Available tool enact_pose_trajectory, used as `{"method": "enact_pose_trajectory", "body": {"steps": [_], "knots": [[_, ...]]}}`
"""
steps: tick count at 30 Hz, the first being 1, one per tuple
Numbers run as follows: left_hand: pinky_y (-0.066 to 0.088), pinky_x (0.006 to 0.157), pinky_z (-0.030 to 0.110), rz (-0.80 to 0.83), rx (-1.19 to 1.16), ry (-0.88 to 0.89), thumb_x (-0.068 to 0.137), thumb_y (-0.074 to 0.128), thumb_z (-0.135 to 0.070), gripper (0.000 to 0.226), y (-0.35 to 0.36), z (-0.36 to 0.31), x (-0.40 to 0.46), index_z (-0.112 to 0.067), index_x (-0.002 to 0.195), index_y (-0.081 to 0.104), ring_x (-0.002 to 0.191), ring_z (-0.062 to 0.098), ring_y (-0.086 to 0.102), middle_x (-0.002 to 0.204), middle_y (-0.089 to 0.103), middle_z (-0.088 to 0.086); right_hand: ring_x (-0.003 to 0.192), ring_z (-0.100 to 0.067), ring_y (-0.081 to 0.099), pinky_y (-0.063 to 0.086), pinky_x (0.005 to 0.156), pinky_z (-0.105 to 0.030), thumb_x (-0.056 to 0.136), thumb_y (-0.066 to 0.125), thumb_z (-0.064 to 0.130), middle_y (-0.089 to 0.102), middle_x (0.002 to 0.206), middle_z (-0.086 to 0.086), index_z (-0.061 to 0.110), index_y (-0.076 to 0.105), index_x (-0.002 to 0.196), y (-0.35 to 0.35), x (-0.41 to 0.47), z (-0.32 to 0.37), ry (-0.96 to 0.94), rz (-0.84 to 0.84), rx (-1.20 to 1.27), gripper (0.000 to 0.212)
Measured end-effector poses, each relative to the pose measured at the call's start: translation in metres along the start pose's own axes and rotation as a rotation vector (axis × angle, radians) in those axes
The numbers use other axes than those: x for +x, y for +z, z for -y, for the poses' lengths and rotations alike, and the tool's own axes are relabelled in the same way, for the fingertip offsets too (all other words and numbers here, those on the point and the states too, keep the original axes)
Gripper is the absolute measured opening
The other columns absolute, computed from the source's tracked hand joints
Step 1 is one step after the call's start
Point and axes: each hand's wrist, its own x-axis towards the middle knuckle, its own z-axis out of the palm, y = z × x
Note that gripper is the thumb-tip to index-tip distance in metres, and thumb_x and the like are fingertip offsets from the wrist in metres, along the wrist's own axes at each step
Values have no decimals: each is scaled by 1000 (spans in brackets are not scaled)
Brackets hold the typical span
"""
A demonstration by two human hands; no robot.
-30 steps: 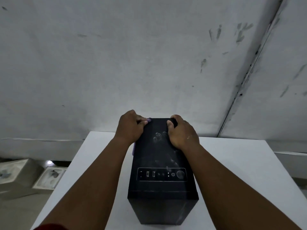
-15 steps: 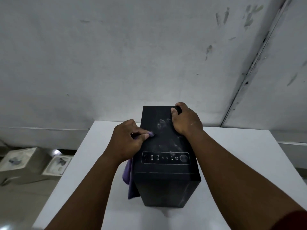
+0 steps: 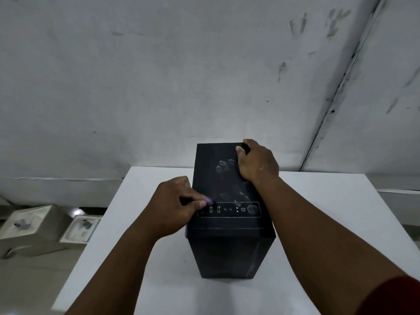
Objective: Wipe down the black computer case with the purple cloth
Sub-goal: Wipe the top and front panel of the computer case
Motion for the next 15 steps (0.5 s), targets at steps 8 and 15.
{"method": "enact_pose_trajectory", "body": {"steps": [8,15], "knots": [[37,66,5,-215,21,-98,93,75,-31,19,10,-5,11,-46,104,79,78,2,54,78,55,-11,142,-37,43,36,112,-46,109,28,52,45,157,-13,28,16,164,-2,-1,4,29,196,-17,61],[42,66,11,38,-61,6,89,80,-27,21,-2,-9,-27,-47,97,81,85,1,55,77,56,-14,141,-36,44,39,108,-45,109,26,53,47,156,-10,32,14,164,-4,-7,5,37,177,-42,60]]}}
